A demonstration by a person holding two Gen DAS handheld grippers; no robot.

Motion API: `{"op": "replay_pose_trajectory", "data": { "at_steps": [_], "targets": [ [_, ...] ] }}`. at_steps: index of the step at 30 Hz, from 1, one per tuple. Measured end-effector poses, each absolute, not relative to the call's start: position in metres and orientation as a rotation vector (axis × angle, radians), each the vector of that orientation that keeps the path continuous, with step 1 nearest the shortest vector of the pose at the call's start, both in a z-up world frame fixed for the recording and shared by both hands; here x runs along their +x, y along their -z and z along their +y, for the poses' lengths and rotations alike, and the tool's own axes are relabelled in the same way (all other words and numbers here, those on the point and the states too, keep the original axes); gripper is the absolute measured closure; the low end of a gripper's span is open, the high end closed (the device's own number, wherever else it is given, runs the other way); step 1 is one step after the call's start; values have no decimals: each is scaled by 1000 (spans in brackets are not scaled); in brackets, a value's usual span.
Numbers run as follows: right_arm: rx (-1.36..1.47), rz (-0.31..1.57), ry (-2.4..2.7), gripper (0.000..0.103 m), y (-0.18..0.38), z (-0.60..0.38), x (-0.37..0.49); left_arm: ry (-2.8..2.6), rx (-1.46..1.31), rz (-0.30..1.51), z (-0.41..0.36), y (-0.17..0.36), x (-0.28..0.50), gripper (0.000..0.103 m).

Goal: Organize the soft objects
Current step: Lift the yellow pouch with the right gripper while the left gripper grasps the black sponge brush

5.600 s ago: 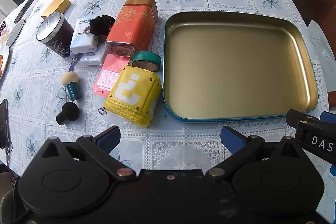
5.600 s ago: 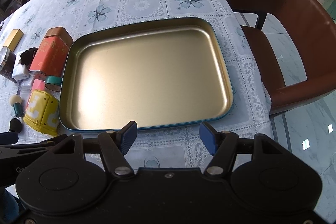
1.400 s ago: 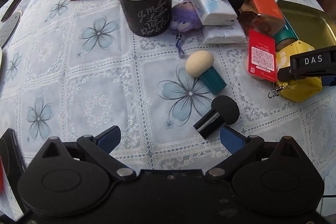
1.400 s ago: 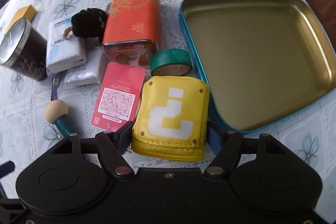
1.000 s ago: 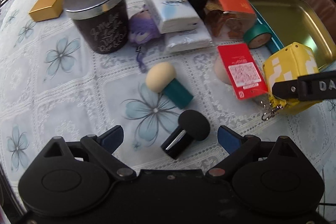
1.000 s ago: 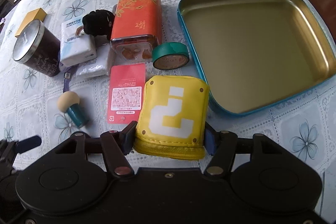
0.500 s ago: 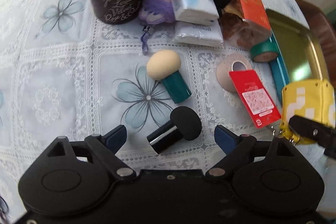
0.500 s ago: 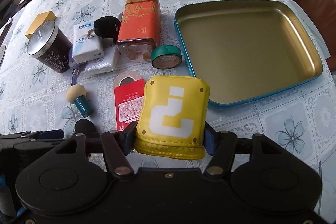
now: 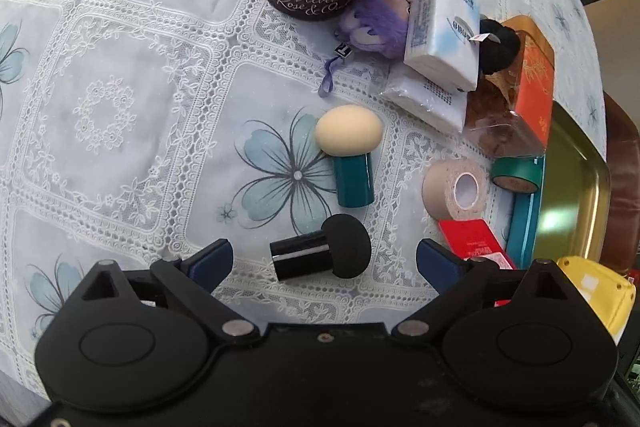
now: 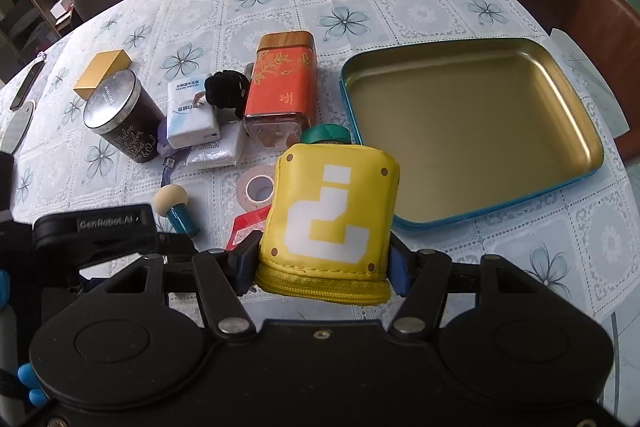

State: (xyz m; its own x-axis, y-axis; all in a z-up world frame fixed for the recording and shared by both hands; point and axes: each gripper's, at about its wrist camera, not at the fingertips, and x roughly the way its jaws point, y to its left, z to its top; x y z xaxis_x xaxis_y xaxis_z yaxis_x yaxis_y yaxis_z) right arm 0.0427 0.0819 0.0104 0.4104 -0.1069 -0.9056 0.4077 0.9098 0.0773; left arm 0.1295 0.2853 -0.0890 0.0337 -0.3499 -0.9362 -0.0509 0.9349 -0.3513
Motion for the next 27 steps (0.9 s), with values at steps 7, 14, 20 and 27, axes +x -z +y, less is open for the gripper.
{"op": "replay_pose_trajectory", "data": {
  "at_steps": [7,14,20,27],
  "targets": [
    [290,1104,345,44,-11,82,32,239,-309,1555,269,103,131,21],
    [296,1100,334,44,-12,78,28,246,-243,1516,266,99,125,49],
    [289,1082,291,44,-18,75,29,208,-210,1472,284,81,120,49],
    [319,1045,177,44,-27,60,40,132,-63,1303,278,25,108,49]
  ]
}}
